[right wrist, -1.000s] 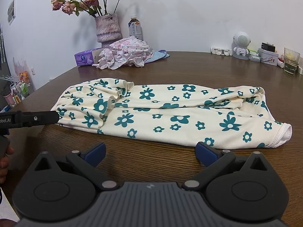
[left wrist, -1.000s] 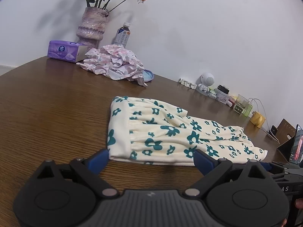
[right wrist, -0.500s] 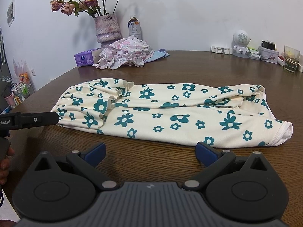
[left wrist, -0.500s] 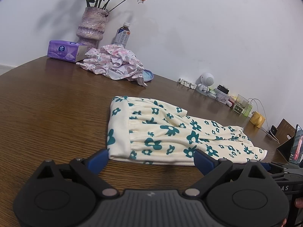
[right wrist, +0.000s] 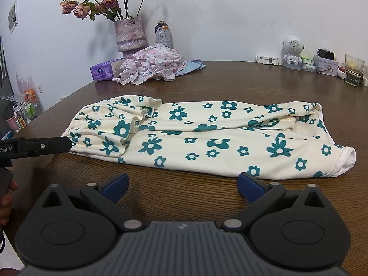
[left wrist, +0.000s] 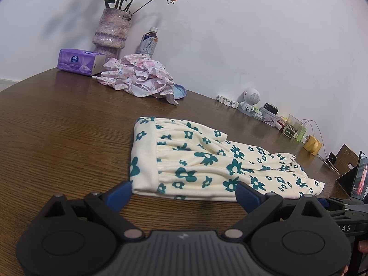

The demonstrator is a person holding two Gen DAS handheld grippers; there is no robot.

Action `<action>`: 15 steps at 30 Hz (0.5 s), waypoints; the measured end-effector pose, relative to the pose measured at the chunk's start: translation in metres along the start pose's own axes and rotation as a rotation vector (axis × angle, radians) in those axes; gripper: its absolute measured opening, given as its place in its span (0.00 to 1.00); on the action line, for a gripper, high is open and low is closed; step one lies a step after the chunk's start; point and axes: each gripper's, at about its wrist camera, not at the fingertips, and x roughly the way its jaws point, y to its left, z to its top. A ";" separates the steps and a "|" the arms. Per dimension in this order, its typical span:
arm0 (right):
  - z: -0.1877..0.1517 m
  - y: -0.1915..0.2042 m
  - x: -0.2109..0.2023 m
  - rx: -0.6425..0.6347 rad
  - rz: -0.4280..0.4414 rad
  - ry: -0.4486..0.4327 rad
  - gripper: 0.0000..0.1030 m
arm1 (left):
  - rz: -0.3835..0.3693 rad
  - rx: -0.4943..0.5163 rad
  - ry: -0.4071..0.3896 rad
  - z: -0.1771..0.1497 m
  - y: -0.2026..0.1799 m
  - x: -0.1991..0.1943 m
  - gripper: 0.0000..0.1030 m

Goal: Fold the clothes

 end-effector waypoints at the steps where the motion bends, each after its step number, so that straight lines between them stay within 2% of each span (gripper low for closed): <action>1: 0.000 0.000 0.000 0.000 0.000 0.000 1.00 | 0.000 0.000 0.000 0.000 0.000 0.000 0.94; 15: 0.000 -0.002 0.001 0.011 0.007 0.001 1.00 | 0.001 0.002 0.001 0.000 0.000 0.001 0.94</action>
